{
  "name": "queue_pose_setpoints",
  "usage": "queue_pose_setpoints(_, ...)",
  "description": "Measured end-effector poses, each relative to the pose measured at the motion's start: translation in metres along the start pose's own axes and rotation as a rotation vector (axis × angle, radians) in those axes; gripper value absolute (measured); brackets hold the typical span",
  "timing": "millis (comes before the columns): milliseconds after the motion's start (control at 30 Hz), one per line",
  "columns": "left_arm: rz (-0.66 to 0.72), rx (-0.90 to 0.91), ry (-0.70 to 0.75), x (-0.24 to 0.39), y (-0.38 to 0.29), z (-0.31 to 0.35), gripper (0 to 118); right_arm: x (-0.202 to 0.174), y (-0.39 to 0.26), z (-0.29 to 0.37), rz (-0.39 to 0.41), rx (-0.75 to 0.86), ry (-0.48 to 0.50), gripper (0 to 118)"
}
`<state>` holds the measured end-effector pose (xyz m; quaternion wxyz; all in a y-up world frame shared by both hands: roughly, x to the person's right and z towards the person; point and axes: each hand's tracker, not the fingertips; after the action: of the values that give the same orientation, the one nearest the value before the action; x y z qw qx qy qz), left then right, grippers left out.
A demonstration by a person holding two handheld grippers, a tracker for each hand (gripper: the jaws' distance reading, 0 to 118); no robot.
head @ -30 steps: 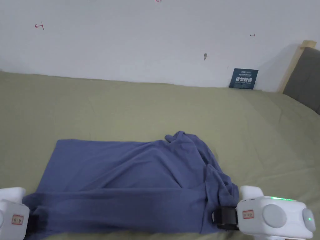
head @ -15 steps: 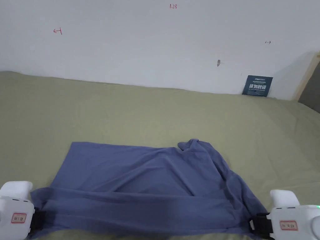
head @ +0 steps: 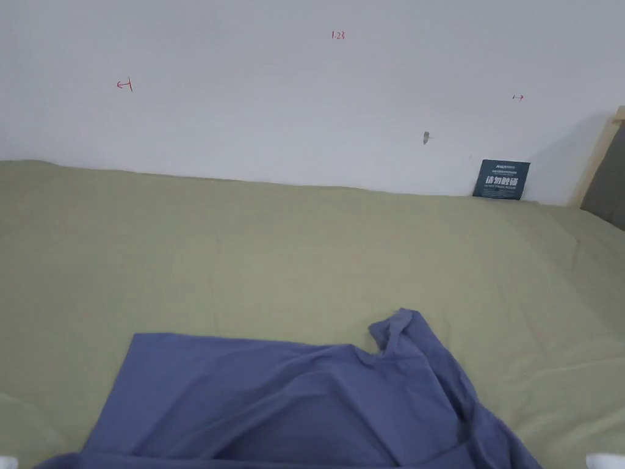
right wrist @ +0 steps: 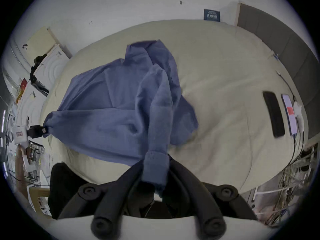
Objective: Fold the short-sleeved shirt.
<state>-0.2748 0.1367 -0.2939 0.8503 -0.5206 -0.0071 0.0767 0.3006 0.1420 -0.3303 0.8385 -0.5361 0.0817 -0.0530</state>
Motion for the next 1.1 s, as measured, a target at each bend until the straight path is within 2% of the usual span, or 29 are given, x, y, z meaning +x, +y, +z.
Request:
queue_pose_setpoints(133,-0.006,-0.056,0.013,-0.003,-0.029,-0.016,6,0.009,-0.026,-0.019,-0.011,-0.057,-0.002,6)
queue_pose_setpoints(233,0.025,-0.034,0.006,-0.010,-0.036,-0.026,6,0.020,-0.034,-0.039,-0.028,-0.073,-0.022,8)
queue_pose_setpoints(300,0.035,-0.036,0.001,-0.012,-0.032,-0.024,7,0.023,-0.037,-0.044,-0.048,-0.053,-0.007,29)
queue_pose_setpoints(333,0.028,-0.037,-0.002,-0.013,-0.031,-0.024,23,0.022,-0.037,-0.044,-0.039,-0.050,-0.014,52)
queue_pose_setpoints(367,0.019,-0.035,-0.004,-0.014,-0.030,-0.022,50,0.023,-0.037,-0.040,-0.018,-0.044,-0.022,74)
queue_pose_setpoints(400,0.018,-0.032,-0.001,-0.015,-0.030,-0.018,81,0.023,-0.036,-0.034,-0.003,-0.044,-0.032,88)
queue_pose_setpoints(433,0.020,-0.036,0.016,-0.016,-0.028,-0.013,81,0.021,-0.034,-0.027,0.024,-0.060,-0.098,88)
queue_pose_setpoints(467,0.033,-0.060,0.063,-0.018,-0.028,-0.008,88,0.019,-0.032,-0.019,0.052,-0.073,-0.163,90)
queue_pose_setpoints(500,0.041,-0.069,0.069,-0.021,-0.027,-0.002,97,0.018,-0.031,-0.008,0.077,-0.059,-0.193,88)
queue_pose_setpoints(533,0.058,-0.049,0.051,-0.025,-0.026,0.008,99,0.016,-0.028,0.004,0.089,-0.031,-0.205,84)
queue_pose_setpoints(600,0.094,0.004,0.025,-0.027,-0.021,0.026,99,0.010,-0.022,0.022,0.079,0.010,-0.212,85)
queue_pose_setpoints(667,0.095,0.044,0.054,-0.024,-0.010,0.041,95,0.000,-0.012,0.039,0.062,0.054,-0.188,80)
queue_pose_setpoints(700,0.083,0.061,0.060,-0.021,-0.004,0.046,86,-0.005,-0.007,0.044,0.052,0.075,-0.160,69)
queue_pose_setpoints(767,0.038,0.123,0.061,-0.010,0.008,0.056,35,-0.015,0.005,0.048,0.049,0.123,-0.105,19)
queue_pose_setpoints(800,0.018,0.142,0.062,-0.006,0.015,0.056,9,-0.021,0.010,0.047,0.060,0.145,-0.088,1)
queue_pose_setpoints(833,0.005,0.145,0.071,-0.002,0.024,0.054,0,-0.026,0.014,0.044,0.052,0.168,-0.104,0)
queue_pose_setpoints(967,-0.015,0.164,0.010,0.014,0.065,0.045,0,-0.043,0.034,0.026,0.071,0.166,-0.093,0)
queue_pose_setpoints(1100,-0.037,0.173,0.053,0.028,0.128,0.013,0,-0.053,0.058,0.012,0.057,0.185,-0.060,0)
